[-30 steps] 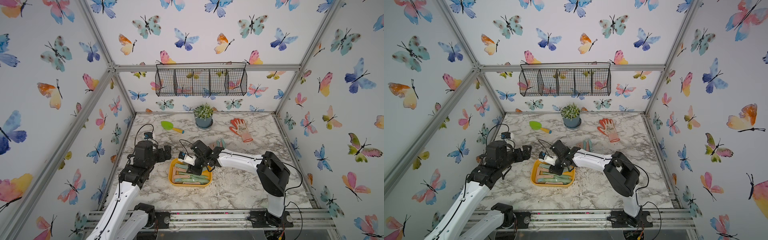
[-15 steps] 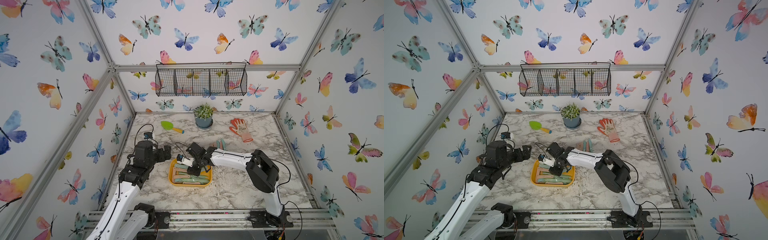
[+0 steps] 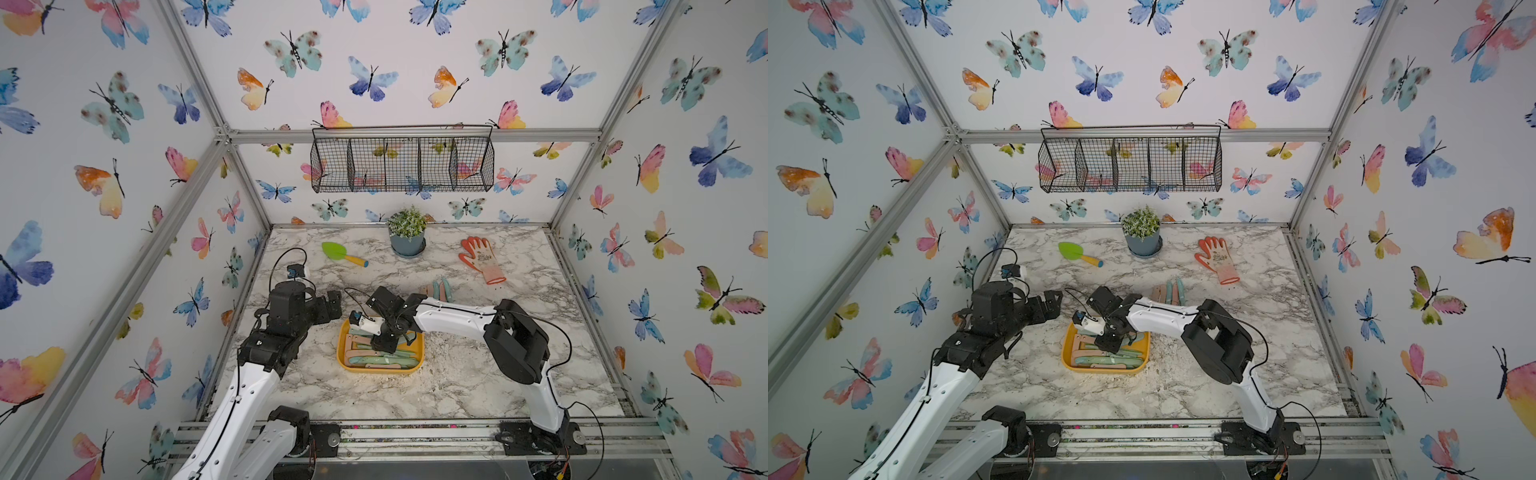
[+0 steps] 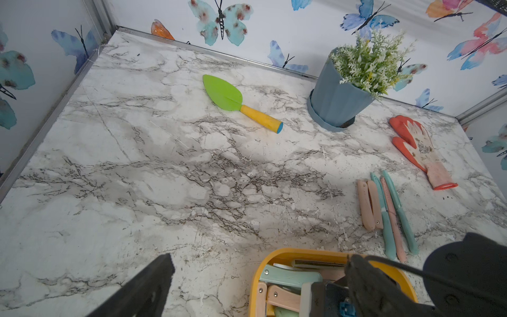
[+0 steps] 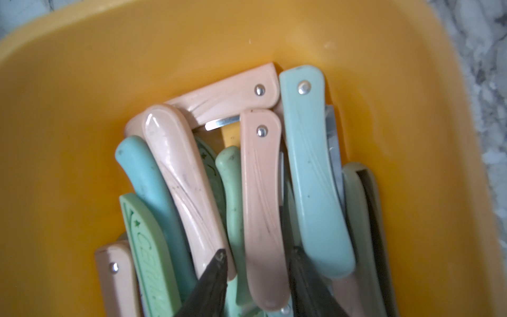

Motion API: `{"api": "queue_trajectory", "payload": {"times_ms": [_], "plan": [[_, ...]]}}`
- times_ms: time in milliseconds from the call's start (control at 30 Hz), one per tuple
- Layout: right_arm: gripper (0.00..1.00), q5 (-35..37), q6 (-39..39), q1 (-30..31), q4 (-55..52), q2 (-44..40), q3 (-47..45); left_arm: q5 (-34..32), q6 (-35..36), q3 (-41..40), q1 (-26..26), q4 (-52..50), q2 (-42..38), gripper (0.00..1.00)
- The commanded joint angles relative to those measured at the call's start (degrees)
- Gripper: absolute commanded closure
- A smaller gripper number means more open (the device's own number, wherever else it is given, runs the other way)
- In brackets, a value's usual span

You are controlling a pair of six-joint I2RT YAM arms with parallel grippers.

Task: Take the fruit knife out of the storage box
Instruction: Pick up the fruit knife from the storage box.

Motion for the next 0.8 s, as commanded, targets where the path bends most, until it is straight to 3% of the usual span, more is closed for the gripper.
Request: {"api": "queue_trajectory", "payload": {"times_ms": [0, 767], "plan": [[0.59, 1.4, -0.1, 0.6, -2.6, 1.8, 1.6, -0.9, -0.4, 0.5, 0.3, -0.5, -0.9, 0.02], [0.62, 3.1, 0.0, 0.7, -7.5, 4.0, 3.4, -1.2, -0.5, 0.5, 0.3, -0.5, -1.2, 0.02]]}}
